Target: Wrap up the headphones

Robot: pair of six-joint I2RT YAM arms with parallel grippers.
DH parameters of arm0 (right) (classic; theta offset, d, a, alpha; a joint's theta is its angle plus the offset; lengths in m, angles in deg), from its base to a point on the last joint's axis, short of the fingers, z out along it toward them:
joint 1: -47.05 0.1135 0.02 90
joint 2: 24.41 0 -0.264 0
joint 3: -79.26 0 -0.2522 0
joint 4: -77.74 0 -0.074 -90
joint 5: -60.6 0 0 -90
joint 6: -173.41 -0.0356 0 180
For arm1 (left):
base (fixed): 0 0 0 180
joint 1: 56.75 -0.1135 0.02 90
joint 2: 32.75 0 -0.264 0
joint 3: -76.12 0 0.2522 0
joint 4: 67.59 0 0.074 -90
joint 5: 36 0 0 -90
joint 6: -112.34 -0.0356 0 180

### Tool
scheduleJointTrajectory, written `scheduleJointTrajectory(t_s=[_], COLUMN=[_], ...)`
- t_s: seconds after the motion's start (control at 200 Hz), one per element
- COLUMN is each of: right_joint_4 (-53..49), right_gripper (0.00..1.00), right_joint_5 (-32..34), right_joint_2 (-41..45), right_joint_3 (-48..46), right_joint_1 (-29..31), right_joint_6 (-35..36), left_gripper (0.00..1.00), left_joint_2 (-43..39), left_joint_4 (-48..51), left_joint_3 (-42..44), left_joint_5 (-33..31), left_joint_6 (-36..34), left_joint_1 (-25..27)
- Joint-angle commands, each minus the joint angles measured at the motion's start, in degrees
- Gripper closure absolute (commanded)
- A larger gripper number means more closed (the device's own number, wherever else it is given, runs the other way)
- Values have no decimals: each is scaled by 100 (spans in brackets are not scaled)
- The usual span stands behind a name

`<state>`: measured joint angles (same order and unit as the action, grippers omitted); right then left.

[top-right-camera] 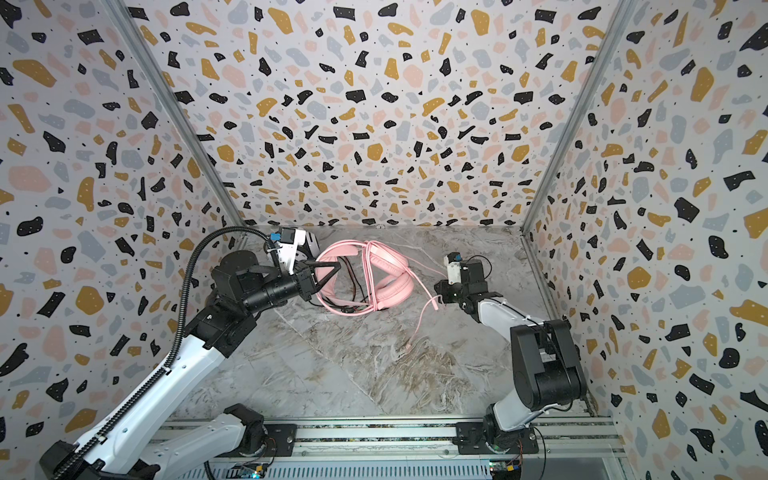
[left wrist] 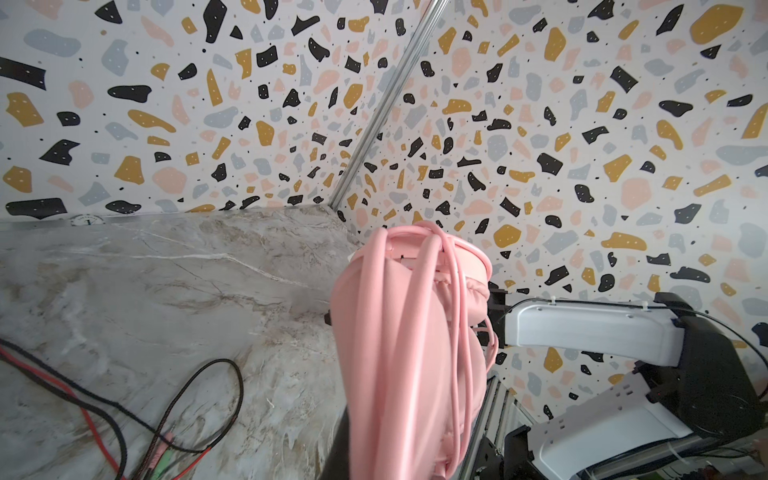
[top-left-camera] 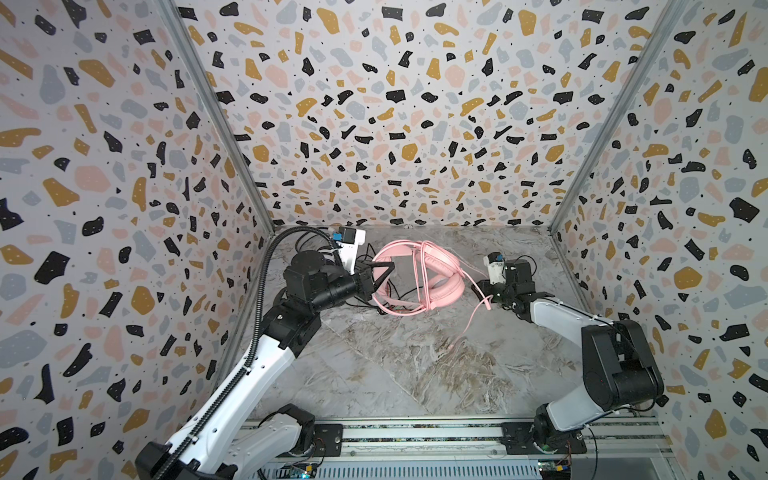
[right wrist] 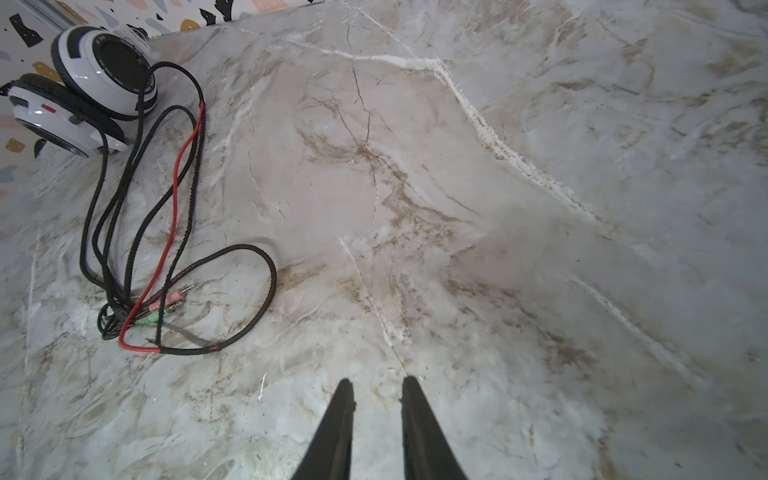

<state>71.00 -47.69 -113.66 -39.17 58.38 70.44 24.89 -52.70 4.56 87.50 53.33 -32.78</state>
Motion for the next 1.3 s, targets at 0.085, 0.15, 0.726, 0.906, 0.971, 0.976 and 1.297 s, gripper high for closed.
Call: scheduleJointTrajectory(t_s=[0.085, 0.15, 0.726, 0.906, 0.971, 0.976, 1.297], right_joint_4=[1, 27, 221, 158, 184, 185, 160], right_gripper=[77, 78, 96, 95, 94, 94, 87], right_joint_5=[-21, -19, -77, -109, -136, -138, -290], right_joint_2=[173, 209, 433, 435, 438, 437, 628], right_joint_3=[-79, -112, -333, -316, -334, -334, -346], right_joint_1=[-82, -85, -184, -253, -270, -271, -272], right_joint_6=[7, -13, -58, -55, -64, -64, 56], left_gripper=[100, 100, 100, 100, 100, 100, 100], left_joint_2=[-155, -125, -135, -126, -108, -111, -50], left_joint_4=[-1203, -1342, -1430, -1675, -1740, -1739, -1613], left_joint_3=[-361, -343, -366, -354, -362, -367, -432], left_joint_5=[276, 346, 352, 391, 456, 460, 649], left_joint_6=[395, 536, 729, 941, 958, 947, 884], left_joint_1=[-135, -141, -279, -299, -308, -306, -529])
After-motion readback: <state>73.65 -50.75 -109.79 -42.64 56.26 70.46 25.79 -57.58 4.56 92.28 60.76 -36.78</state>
